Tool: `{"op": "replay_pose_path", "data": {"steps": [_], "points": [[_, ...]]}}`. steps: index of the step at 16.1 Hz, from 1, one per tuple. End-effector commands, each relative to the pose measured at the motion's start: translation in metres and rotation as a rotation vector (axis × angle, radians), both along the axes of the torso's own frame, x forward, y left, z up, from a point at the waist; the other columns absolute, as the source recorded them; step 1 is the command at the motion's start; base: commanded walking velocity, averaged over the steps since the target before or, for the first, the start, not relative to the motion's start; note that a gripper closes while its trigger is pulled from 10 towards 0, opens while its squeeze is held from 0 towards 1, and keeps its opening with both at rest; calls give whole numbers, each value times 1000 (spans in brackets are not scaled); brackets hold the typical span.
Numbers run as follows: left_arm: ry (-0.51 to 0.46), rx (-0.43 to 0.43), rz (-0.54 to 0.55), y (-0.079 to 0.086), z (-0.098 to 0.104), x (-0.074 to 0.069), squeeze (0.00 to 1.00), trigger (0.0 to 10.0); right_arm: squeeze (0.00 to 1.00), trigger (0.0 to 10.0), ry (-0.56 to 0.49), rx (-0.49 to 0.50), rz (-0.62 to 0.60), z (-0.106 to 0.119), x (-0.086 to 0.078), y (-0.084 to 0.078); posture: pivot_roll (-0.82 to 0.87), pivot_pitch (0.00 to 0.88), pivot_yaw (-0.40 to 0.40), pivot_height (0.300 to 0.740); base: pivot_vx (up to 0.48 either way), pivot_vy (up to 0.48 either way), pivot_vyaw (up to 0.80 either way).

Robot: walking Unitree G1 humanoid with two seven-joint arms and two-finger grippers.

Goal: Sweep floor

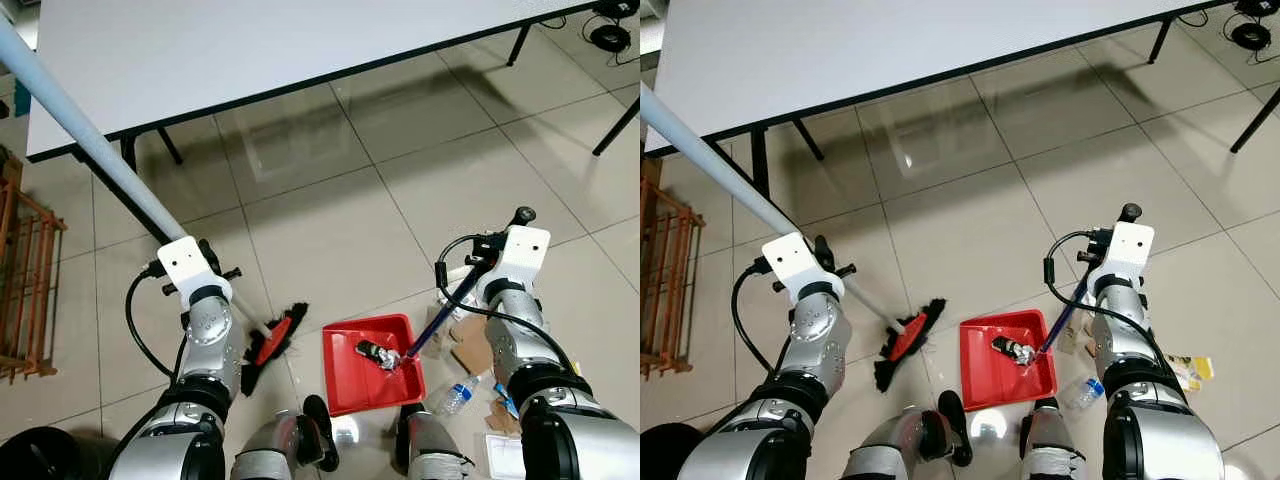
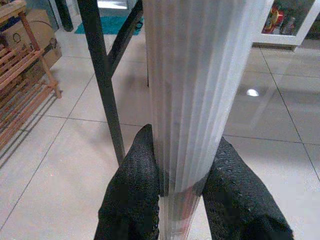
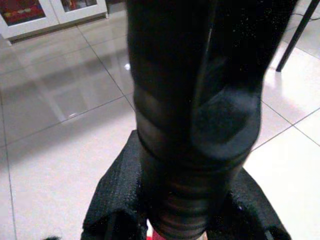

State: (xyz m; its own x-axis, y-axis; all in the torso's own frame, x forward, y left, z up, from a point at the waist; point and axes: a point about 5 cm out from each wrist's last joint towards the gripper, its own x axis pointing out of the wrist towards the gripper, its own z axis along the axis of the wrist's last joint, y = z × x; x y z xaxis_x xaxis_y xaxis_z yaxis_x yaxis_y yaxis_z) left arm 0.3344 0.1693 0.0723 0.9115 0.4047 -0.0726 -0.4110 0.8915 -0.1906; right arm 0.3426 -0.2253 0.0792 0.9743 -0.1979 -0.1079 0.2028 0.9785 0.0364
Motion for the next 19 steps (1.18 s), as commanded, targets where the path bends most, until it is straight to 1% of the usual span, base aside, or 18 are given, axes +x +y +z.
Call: {"op": "replay_pose_path", "data": {"steps": [1, 6, 8, 10, 15, 16, 17, 18, 19], "points": [[39, 8, 22, 4, -6, -3, 0, 10000, 0, 10000, 9, 18, -3, -3, -1, 1, -195, 180, 139, 740, 0, 0, 0], [52, 27, 30, 11, -11, -8, 0, 10000, 0, 10000, 11, 20, 0, -3, -1, 2, -192, 177, 138, 740, 0, 0, 0], [52, 24, 33, 11, -11, -8, 0, 10000, 0, 10000, 13, 14, 5, -3, -1, 3, -192, 177, 138, 740, 0, 0, 0], [52, 19, 34, 10, -12, -8, 0, 10000, 0, 10000, 15, 11, 7, -3, 0, 3, -192, 177, 138, 740, 0, 0, 550], [59, 25, 32, 10, -13, -9, 0, 10000, 0, 10000, 21, 6, 6, -5, -2, 4, -192, 184, 140, 740, 0, 0, 800], [54, 32, 24, 10, -13, -9, 0, 10000, 0, 10000, 22, 6, 6, -5, -2, 4, -191, 185, 140, 740, 0, 0, 800], [51, 59, 12, 11, -13, -10, 0, 10000, 0, 10000, 22, 6, 6, -5, -2, 4, -190, 185, 140, 740, 0, 0, 800], [53, 51, 12, 11, -13, -10, 0, 10000, 0, 10000, 22, 6, 6, -6, -2, 4, -191, 186, 141, 740, 0, 0, 800], [46, 23, 19, 12, -14, -11, 0, 10000, 0, 10000, 22, 7, 6, -6, -2, 4, -190, 186, 141, 740, 0, 0, 800]]}}
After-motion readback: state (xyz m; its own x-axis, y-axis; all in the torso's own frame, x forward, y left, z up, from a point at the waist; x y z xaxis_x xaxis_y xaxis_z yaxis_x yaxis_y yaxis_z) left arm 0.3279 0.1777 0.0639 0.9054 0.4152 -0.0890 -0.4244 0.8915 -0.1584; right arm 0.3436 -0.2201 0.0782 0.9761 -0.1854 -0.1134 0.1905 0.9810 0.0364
